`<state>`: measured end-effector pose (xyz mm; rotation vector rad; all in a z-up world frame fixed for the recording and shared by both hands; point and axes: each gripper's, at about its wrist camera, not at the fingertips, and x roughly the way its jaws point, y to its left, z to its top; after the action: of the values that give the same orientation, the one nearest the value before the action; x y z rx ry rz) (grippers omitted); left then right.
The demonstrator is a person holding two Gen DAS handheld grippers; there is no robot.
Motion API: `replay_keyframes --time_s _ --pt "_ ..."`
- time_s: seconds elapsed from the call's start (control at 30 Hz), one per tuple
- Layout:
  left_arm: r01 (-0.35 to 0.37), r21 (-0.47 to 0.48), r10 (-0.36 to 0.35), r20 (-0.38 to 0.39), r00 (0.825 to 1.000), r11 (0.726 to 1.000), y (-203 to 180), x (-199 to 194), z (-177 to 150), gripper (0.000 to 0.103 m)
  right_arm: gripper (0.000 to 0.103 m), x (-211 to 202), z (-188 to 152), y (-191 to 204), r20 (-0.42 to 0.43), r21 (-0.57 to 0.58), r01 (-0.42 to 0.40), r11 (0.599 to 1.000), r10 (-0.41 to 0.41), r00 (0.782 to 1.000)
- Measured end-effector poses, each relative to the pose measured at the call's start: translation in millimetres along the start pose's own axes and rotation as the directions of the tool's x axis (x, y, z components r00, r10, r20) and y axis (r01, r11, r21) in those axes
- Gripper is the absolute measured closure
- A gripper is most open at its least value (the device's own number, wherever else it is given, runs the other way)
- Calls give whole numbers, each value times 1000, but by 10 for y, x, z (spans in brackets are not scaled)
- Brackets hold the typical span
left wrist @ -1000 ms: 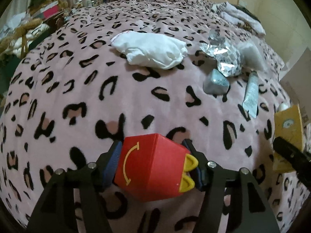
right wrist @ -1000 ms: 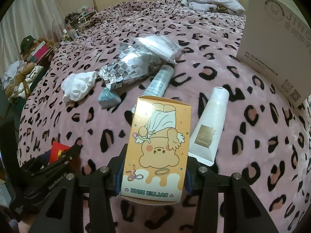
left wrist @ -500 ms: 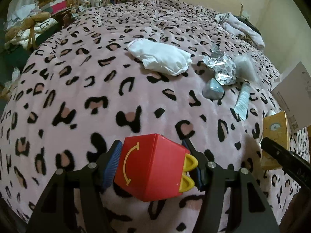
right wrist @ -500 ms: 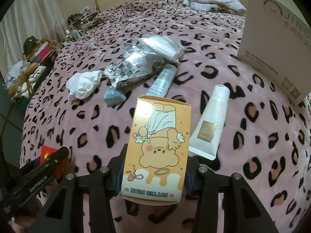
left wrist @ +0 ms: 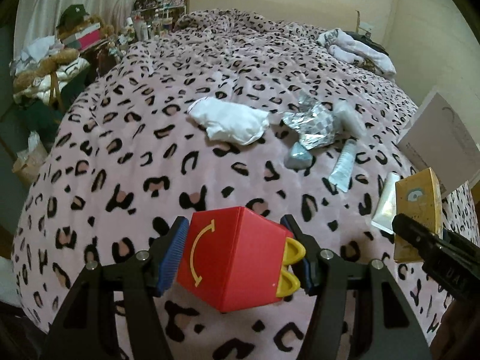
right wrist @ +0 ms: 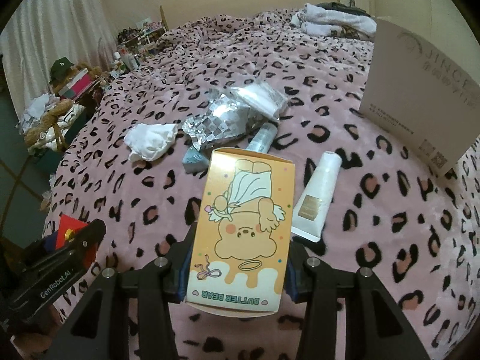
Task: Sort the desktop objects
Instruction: 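Lift and carry the red cube box and yellow cartoon box toward the white JINCE box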
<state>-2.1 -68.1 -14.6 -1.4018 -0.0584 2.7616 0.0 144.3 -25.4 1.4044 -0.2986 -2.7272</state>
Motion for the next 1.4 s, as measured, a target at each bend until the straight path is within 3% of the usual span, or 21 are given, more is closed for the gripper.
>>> replay_keyframes --time_s 0.63,1.1,1.4 --pt "56 93 -61 54 997 994 -693 -519 38 39 55 -670 -92 -299 76 1 49 999 -49 996" --pt "118 186 -128 41 991 976 -1321 -536 51 39 55 -880 -129 -731 103 66 109 992 -115 988" --pt "169 265 -182 23 983 949 -1777 -476 47 39 55 -990 -141 -1081 119 118 160 980 -174 977"
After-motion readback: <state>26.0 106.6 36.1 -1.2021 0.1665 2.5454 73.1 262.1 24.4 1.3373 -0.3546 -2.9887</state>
